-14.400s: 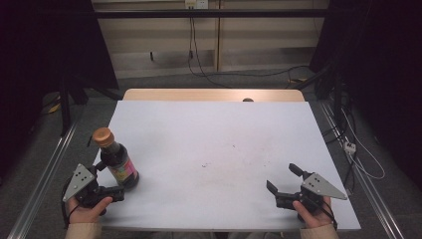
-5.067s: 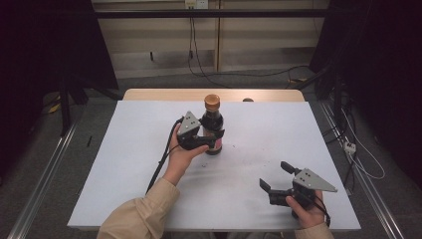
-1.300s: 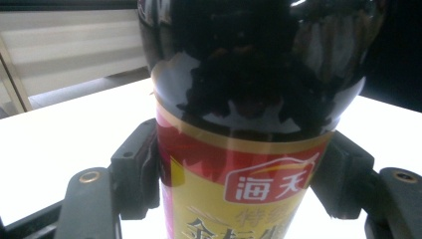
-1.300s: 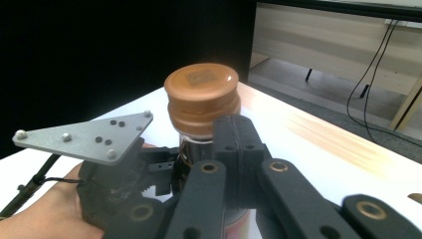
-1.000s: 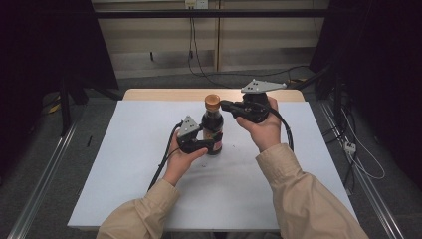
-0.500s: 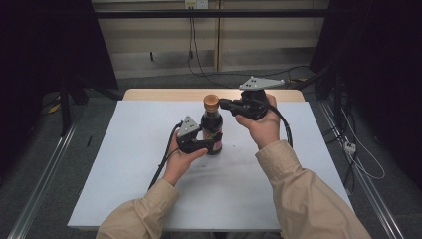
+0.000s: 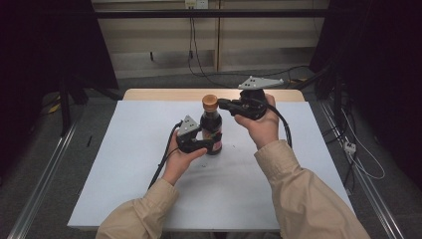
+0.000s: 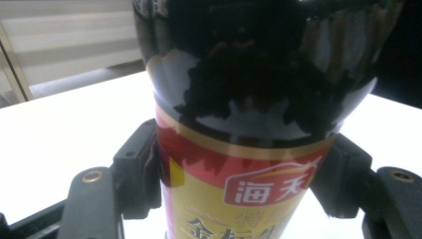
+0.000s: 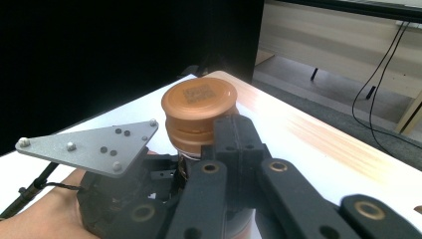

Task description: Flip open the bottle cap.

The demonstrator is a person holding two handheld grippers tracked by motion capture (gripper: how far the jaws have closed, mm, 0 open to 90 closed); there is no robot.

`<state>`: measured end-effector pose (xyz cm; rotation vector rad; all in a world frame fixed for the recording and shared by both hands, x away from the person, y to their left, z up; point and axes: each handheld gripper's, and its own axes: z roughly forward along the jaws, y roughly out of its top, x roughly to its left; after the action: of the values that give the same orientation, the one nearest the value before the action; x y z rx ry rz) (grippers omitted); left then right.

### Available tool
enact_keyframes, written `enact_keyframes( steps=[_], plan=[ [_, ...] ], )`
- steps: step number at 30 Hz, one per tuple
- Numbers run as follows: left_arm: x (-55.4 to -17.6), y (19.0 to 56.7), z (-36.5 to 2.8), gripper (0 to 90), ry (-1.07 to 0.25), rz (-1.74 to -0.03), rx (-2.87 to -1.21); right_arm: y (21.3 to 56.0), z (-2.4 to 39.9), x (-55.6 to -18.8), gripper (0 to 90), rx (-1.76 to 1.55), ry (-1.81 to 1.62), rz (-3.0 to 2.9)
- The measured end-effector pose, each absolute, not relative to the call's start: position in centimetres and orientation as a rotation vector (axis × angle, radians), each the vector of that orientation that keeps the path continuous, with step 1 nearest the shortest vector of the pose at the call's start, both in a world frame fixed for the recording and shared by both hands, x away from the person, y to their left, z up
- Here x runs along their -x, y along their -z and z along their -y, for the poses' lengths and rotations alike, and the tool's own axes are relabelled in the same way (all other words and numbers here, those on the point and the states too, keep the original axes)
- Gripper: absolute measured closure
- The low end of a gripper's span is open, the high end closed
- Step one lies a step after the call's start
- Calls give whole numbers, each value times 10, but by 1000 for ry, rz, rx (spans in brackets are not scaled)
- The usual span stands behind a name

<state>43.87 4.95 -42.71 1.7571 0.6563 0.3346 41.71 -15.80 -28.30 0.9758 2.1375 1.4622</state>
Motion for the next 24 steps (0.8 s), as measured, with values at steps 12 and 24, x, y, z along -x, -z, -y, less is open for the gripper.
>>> enact_keyframes(
  steps=[12,24],
  plan=[
    [-438,429,-46,309,-342,-661,-1747,252,152,-415,900,-903,-1474,-2076],
    [-438,429,-46,305,-344,-655,-1746,267,160,-413,900,-933,-1480,-2056]
  ],
)
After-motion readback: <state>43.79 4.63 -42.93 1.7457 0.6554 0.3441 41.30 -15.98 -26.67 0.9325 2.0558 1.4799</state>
